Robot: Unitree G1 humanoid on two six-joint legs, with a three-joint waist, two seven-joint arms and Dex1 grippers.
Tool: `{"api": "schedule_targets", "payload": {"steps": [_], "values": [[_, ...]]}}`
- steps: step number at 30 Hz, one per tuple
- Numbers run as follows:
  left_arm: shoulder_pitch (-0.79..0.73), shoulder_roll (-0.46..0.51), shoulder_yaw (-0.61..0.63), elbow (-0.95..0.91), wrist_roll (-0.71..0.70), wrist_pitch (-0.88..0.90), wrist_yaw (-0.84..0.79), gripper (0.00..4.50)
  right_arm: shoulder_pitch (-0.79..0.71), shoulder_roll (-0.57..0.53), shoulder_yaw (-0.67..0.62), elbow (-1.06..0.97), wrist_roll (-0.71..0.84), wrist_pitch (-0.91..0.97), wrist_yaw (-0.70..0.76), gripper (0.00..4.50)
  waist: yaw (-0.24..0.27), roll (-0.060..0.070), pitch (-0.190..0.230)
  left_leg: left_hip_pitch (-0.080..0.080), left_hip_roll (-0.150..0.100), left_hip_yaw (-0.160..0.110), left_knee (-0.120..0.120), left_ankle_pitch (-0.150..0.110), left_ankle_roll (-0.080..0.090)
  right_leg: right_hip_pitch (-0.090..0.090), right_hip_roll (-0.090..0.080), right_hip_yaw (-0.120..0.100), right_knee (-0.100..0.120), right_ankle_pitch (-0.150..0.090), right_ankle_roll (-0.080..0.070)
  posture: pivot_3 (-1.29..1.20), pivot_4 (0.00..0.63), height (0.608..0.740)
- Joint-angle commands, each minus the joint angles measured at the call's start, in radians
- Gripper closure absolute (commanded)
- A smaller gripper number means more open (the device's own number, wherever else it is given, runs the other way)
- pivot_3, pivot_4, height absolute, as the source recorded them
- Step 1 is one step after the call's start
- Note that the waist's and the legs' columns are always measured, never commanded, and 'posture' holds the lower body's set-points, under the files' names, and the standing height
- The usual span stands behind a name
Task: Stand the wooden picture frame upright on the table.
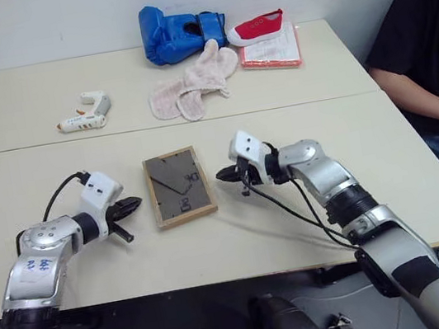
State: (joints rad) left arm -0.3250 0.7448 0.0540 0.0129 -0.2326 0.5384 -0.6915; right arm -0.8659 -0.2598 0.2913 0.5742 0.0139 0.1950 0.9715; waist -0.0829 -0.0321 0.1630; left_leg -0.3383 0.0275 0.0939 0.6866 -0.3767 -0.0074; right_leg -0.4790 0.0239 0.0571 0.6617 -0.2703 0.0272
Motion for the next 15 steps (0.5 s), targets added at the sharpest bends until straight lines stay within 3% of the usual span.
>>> {"api": "schedule_targets", "payload": {"steps": [1,9,13,15], "values": [[-0.076,-0.037,-0.035,0.037,0.013,-0.022,-0.017,4.5,0.004,0.017,0.009,-0.072,-0.004,-0.004,-0.005,4.48,0.0,0.0,0.0,0.0,0.0,0.0,0.0,0.0,0.0,0.0,0.0,0.0,0.0,0.0,0.0,0.0,0.15,0.74],[-0.192,-0.126,-0.031,0.159,-0.023,0.023,-0.044,4.5,0.12,-0.028,0.028,-0.351,0.028,0.129,0.064,4.48,-0.001,0.0,0.0,0.0,0.0,-0.001,0.0,0.001,-0.001,0.0,0.0,-0.001,0.001,0.0,0.0,0.0,0.15,0.74],[-0.199,-0.1,-0.003,0.192,-0.034,0.093,-0.053,4.5,0.131,-0.042,0.019,-0.366,0.009,0.142,0.038,4.48,-0.004,0.0,0.0,0.001,0.0,0.0,0.001,0.001,-0.002,0.0,0.0,0.0,0.001,0.0,0.0,0.0,0.15,0.74],[-0.189,-0.045,0.03,0.193,-0.093,0.21,-0.121,4.13,0.124,-0.052,0.01,-0.347,-0.003,0.124,0.021,4.5,-0.005,0.0,0.0,0.001,0.0,-0.001,0.001,0.001,-0.002,0.0,0.0,0.0,0.001,0.0,0.0,0.0,0.15,0.74]]}}
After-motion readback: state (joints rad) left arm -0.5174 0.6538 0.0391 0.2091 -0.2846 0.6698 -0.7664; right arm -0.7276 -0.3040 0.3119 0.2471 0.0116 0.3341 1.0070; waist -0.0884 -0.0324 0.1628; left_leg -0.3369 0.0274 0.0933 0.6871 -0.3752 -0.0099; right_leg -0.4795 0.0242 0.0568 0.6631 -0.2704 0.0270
